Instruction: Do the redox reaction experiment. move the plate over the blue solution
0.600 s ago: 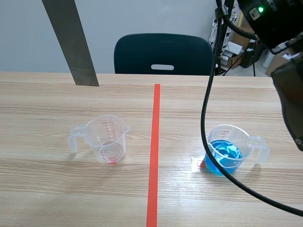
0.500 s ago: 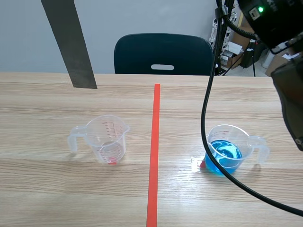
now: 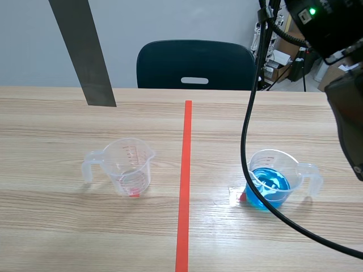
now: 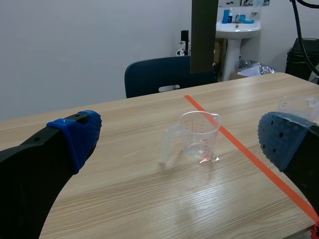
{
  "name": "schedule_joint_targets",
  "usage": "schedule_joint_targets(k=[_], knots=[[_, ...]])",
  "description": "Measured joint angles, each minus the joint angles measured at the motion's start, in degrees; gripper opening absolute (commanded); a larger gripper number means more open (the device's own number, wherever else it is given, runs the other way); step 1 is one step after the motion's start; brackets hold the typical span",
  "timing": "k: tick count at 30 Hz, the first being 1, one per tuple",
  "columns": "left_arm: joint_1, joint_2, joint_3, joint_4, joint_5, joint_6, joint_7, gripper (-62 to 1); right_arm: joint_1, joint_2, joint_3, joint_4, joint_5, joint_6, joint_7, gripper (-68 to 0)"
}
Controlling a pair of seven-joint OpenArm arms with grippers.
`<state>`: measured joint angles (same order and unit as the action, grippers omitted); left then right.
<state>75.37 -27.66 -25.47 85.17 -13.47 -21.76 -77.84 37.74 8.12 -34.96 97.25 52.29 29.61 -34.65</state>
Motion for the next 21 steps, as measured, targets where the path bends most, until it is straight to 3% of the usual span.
schedule_joint_targets(k=[21], knots=[[-1.2, 0.0, 0.0, 0.0, 0.0, -0.5, 0.5, 1.4, 0.0, 0.0, 0.0, 0.0, 0.0, 0.0, 0.0, -67.3]])
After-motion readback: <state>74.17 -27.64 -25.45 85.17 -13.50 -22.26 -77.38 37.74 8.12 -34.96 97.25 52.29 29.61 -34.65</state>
